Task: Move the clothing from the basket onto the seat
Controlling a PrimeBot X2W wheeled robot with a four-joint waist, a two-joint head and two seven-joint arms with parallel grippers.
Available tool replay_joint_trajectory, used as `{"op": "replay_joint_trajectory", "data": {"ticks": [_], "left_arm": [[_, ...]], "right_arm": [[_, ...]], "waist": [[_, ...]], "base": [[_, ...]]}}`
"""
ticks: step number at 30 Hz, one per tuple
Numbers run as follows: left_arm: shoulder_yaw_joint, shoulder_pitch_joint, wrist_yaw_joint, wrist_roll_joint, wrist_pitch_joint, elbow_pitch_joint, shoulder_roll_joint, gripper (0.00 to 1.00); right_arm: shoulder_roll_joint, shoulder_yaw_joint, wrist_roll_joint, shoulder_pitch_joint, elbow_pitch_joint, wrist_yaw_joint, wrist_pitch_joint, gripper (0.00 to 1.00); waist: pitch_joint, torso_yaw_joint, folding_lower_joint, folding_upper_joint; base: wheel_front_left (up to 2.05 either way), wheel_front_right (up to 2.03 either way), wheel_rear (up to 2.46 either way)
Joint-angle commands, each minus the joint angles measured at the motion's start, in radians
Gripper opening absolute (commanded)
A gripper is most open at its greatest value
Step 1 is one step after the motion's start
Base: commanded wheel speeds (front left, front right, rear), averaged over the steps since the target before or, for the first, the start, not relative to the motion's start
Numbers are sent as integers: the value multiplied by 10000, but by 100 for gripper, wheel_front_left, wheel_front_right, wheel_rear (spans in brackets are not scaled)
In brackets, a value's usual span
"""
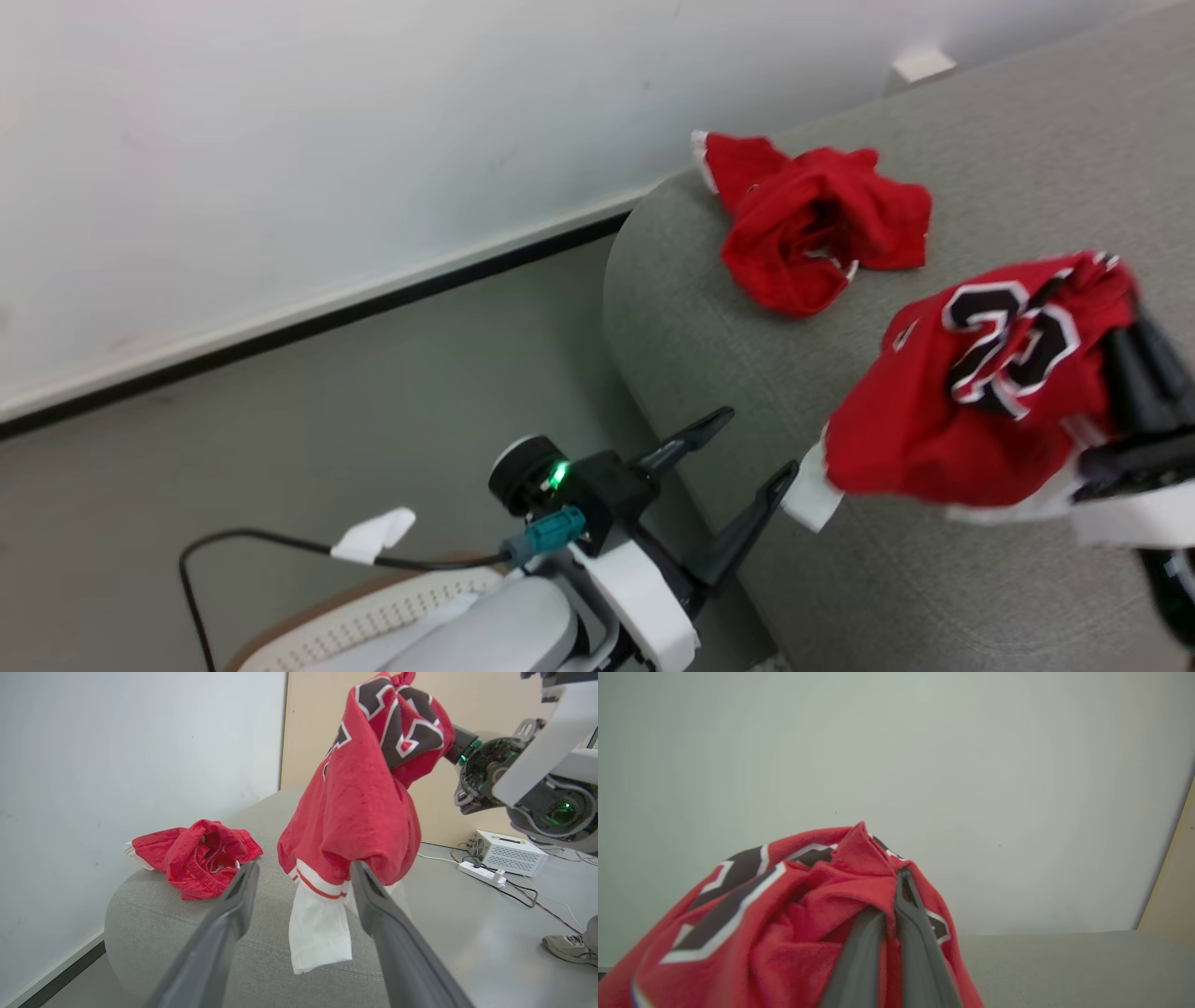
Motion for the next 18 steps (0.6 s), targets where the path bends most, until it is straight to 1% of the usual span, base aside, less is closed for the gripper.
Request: {"op": "replay_joint_trajectory", "data": {"ticks": [1,3,5,7,10,13,18], "left_arm": [[33,-209,22,110,37,-33,75,100],[82,-386,70,199,83,-102,153,100],[111,-609,96,296,177,-227,203,100],[130,-818,115,390,258,-325,306,100],[169,-1198,145,581,430,-483,417,100],[165,-1488,148,697,554,-607,480,100],[224,-1776,214,770,592,-672,611,100]], "right_arm": [[-162,-247,-210,-361,17,-25,2,0],[-282,-605,-163,-704,25,-26,4,0],[-547,-1039,-143,-1092,139,-26,5,0],[-617,-1480,-42,-1500,224,-26,5,0],[-818,-2274,471,-2152,615,-26,7,0],[-1258,-2861,687,-2700,1346,-26,5,0],[-1981,-2989,647,-3335,2820,-26,5,0]], "waist": [[510,395,0,-1],[917,638,0,-1],[1436,906,0,-1],[1933,1157,0,-1],[2764,1565,0,-1],[3449,1999,0,-1],[4230,2582,0,-1]], "base": [[0,0,0],[0,0,0],[0,0,0],[0,0,0],[0,0,0],[0,0,0],[0,0,0]]}}
